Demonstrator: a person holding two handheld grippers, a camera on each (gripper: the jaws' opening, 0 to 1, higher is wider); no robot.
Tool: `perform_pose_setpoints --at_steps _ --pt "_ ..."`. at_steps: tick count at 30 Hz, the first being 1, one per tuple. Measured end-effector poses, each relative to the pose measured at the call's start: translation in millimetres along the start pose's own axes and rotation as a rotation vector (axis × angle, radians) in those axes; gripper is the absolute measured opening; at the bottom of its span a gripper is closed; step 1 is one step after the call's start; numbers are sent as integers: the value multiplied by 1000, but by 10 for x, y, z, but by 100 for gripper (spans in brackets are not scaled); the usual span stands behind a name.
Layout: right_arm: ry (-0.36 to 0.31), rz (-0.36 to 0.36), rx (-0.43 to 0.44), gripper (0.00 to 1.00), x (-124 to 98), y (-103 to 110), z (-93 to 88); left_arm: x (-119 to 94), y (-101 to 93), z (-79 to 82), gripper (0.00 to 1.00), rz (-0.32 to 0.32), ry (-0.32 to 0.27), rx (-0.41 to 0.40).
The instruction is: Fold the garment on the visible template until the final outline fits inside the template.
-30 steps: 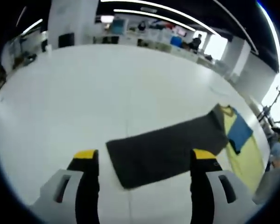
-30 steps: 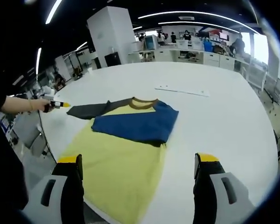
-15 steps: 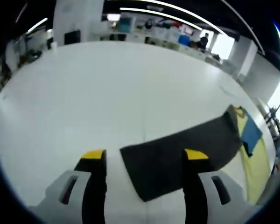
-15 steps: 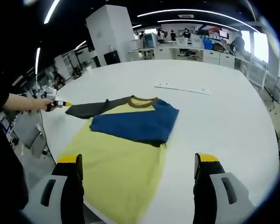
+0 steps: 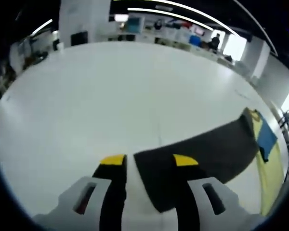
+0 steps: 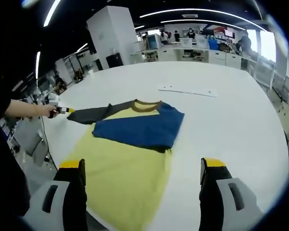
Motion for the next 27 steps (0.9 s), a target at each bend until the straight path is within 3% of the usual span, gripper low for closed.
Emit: perform_pose_setpoints --at_steps 14,18,23,27 --pt "7 -1 -2 99 25 -21 -4 23 17 0 20 8 0 14" --pt "8 -2 0 99 31 -30 -9 6 8 -16 7 14 5 14" --pt "1 -6 2 99 33 -40 2 -12 -12 -20 6 2 4 7" --pt "1 -6 2 99 31 -45 1 -38 -35 -2 0 -1 -3 11"
Point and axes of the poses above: the point that each gripper's makers call its tool centre point, and the gripper's own axes: x roughly forward along the fingers, y roughly to its left, z roughly out of its top, the point moved 8 cm from there along -x, roughly backward along the fingers, and after that the axes turned 5 degrees about -x, right-handed, at the moved point
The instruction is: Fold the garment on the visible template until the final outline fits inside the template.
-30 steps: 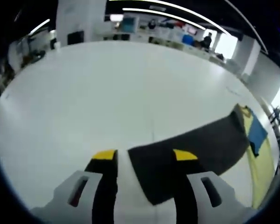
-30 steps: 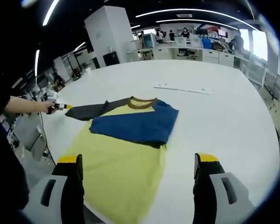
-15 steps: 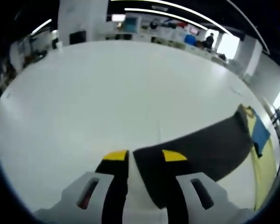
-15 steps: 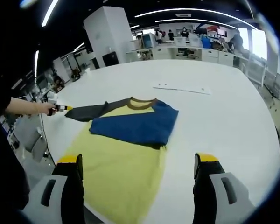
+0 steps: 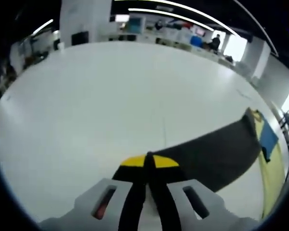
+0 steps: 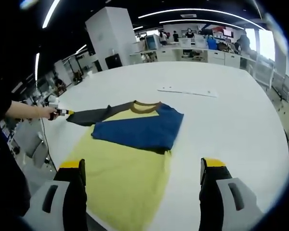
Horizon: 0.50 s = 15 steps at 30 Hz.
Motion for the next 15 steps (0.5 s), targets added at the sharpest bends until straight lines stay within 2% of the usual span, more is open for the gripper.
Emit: perform_pose_setpoints --at_steps 11,15 --pt "-18 -3 0 99 -47 -1 17 -159 -59 129 0 4 -65 -16" --pt "-27 -4 -2 99 -92 14 21 -254 -70 190 0 13 -91 -44"
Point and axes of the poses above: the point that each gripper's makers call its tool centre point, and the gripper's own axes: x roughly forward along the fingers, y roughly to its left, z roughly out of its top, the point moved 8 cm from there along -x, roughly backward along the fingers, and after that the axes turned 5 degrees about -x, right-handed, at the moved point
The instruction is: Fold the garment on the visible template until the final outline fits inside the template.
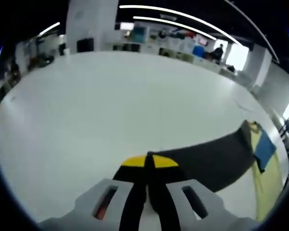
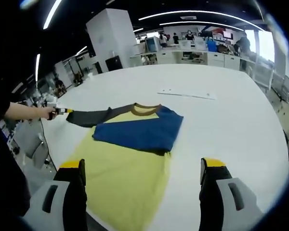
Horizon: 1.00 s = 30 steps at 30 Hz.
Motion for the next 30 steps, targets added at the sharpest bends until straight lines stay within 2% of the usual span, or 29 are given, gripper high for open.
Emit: perform_pose_setpoints --at_steps 8,15,21,30 --pt "-23 -11 -6 99 -125 18 8 -206 -147 173 0 -36 -50 -52" --pt "-31 -16 -18 99 -189 29 -19 -483 -353 380 0 -77 -106 -33" --pt "-48 -19 -19 99 -265 30 -30 -755 -442 543 0 -89 -158 -23" --pt "-73 -32 -16 99 -407 6 -65 -951 -582 670 0 -109 -189 -5"
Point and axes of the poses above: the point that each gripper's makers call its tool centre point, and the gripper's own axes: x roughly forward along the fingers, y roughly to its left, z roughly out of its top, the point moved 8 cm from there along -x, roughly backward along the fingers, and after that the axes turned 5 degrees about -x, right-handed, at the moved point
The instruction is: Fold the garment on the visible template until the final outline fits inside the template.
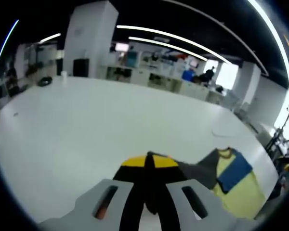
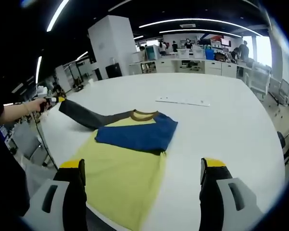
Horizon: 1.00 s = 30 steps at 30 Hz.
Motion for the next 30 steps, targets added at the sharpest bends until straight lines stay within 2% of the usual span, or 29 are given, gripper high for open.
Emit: perform_pose_setpoints --at_steps 7,13,25,30 --pt "-19 -7 0 99 -106 6 -18 -68 -321 149 0 -38 -14 14" --pt "-28 -12 4 99 -200 20 -67 -135 -721 274 0 -96 -3 77" --pt "-45 -25 7 99 -338 8 -115 -348 -1582 547 0 -252 -22 191" --pt "-50 -25 10 99 -381 65 -150 -391 -1856 614 0 -306 -28 228"
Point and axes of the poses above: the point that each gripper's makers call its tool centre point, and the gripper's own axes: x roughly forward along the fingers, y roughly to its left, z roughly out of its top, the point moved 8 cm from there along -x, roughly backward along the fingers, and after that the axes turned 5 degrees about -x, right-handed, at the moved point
